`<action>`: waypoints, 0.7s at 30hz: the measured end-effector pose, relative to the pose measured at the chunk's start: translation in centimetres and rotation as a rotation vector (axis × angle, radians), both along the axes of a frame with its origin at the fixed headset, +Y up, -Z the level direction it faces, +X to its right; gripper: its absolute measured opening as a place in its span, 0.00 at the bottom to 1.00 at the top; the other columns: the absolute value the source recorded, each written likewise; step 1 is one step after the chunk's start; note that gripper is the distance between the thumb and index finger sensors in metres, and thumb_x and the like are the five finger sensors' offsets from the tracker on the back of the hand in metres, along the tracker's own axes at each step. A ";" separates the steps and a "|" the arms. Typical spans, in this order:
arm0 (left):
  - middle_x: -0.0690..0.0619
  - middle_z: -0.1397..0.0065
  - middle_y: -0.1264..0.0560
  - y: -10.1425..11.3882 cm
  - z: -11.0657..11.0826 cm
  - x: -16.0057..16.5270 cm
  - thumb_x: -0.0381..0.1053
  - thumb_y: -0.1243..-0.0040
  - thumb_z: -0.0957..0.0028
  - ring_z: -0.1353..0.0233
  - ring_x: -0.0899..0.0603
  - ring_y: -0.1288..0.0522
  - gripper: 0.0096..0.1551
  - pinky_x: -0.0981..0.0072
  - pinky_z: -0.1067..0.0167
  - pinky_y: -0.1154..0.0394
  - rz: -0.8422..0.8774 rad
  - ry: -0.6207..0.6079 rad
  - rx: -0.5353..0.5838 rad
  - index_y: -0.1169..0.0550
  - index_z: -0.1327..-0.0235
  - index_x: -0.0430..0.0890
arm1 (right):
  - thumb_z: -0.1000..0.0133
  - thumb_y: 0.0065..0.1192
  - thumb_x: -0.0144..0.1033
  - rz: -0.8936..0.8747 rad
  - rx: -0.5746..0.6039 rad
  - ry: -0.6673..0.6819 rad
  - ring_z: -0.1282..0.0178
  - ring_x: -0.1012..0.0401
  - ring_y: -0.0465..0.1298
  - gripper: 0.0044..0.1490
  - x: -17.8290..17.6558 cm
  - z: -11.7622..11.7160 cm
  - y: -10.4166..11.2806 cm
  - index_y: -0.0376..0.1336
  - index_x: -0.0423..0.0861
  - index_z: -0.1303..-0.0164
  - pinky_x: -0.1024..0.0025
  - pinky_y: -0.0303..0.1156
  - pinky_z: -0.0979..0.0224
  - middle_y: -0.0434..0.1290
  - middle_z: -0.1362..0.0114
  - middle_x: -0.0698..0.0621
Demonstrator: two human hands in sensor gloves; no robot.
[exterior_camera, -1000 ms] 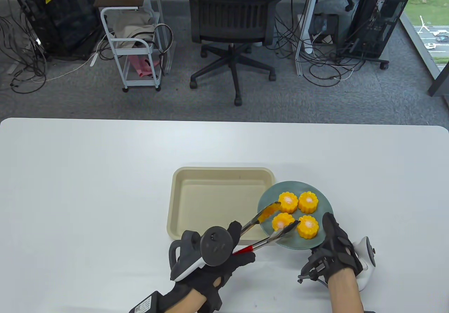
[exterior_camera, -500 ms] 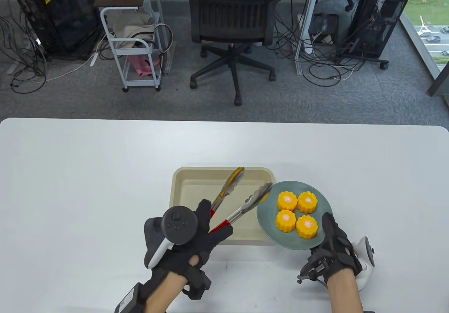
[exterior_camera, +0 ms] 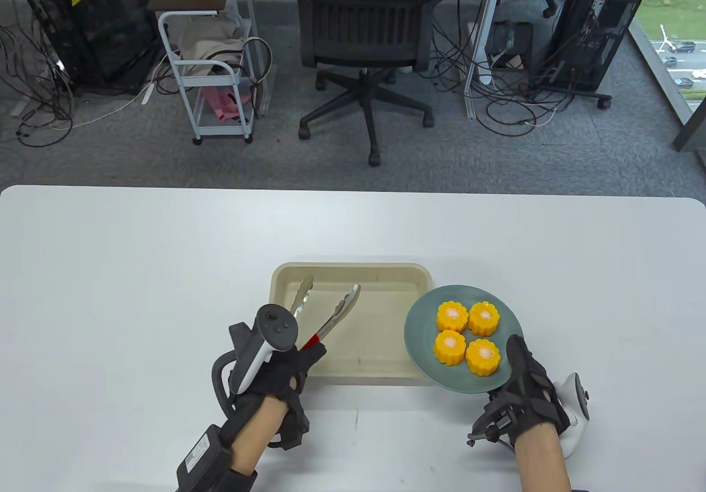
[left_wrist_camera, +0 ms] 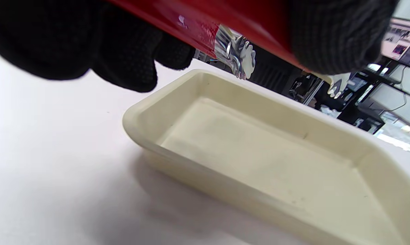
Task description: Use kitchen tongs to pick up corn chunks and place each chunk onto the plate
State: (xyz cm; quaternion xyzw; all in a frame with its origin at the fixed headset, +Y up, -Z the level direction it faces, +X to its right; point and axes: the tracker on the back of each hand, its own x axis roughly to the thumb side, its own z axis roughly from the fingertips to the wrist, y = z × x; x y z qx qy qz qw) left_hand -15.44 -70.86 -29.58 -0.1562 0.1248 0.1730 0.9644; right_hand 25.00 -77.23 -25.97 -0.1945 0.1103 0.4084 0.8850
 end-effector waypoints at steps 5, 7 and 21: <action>0.35 0.31 0.33 -1.5 -0.7 0.1 0.71 0.42 0.53 0.51 0.34 0.20 0.57 0.45 0.63 0.19 -0.058 0.020 -0.045 0.48 0.21 0.43 | 0.42 0.46 0.49 -0.001 0.004 0.005 0.26 0.44 0.74 0.37 0.0 0.0 0.0 0.48 0.52 0.22 0.53 0.79 0.32 0.66 0.20 0.39; 0.35 0.30 0.33 -2.0 -1.0 0.3 0.71 0.42 0.53 0.51 0.34 0.21 0.57 0.45 0.62 0.20 -0.098 0.027 -0.070 0.48 0.21 0.43 | 0.42 0.46 0.49 -0.001 0.003 0.006 0.26 0.44 0.74 0.37 0.0 0.0 0.0 0.48 0.52 0.22 0.52 0.79 0.32 0.66 0.20 0.39; 0.38 0.30 0.31 -3.8 -2.2 2.6 0.72 0.43 0.53 0.43 0.32 0.26 0.54 0.39 0.49 0.25 -0.369 0.014 -0.060 0.45 0.19 0.47 | 0.42 0.46 0.49 -0.004 0.009 0.023 0.26 0.44 0.74 0.37 -0.1 0.1 0.0 0.47 0.51 0.22 0.52 0.79 0.32 0.66 0.20 0.39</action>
